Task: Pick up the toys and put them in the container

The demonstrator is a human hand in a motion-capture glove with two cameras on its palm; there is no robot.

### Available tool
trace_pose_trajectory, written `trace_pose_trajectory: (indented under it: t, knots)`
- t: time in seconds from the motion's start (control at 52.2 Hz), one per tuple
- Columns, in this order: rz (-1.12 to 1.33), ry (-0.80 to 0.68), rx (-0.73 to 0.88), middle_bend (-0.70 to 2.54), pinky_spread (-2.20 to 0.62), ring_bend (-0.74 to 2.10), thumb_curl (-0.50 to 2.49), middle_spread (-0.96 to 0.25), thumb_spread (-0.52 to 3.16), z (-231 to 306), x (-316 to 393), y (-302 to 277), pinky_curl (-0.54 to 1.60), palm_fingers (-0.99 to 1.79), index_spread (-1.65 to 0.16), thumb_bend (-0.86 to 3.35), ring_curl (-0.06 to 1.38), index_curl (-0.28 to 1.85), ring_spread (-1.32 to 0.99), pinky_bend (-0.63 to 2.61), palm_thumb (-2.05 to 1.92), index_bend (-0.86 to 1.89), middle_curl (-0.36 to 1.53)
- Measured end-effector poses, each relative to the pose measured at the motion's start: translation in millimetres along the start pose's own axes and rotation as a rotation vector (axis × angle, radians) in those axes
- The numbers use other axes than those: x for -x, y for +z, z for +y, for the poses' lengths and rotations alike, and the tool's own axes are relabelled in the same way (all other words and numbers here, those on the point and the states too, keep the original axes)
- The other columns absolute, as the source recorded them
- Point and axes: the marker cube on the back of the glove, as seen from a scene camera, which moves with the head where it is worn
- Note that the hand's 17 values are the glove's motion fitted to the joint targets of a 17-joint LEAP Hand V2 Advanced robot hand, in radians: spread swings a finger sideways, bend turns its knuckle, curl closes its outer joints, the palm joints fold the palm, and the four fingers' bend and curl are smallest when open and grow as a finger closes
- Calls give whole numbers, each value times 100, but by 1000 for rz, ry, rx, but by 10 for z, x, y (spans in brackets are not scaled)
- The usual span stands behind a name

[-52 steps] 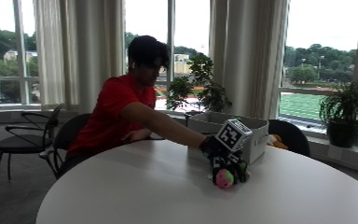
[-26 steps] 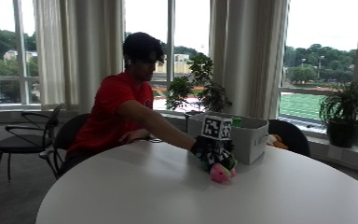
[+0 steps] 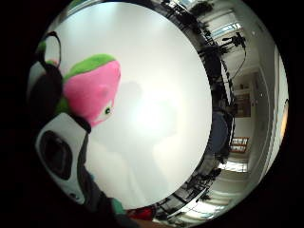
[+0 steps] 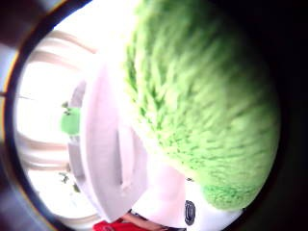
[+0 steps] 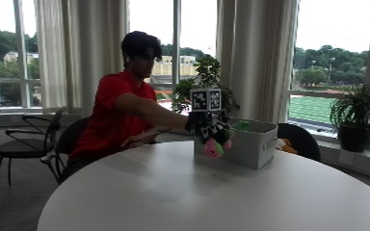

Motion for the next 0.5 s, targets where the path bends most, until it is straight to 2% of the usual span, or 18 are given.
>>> trace_pose_trajectory:
  t: [0.345, 0.498]
  knots:
    - [6, -64, -112, 79, -41, 106, 102, -45, 53, 37, 46, -1013, 45, 105, -33, 22, 58, 74, -47, 107, 60, 64, 64]
    - [-33, -64, -159, 80, -41, 107, 109, -45, 49, 237, 646, -1439, 47, 105, -33, 23, 59, 80, -47, 107, 60, 61, 67]
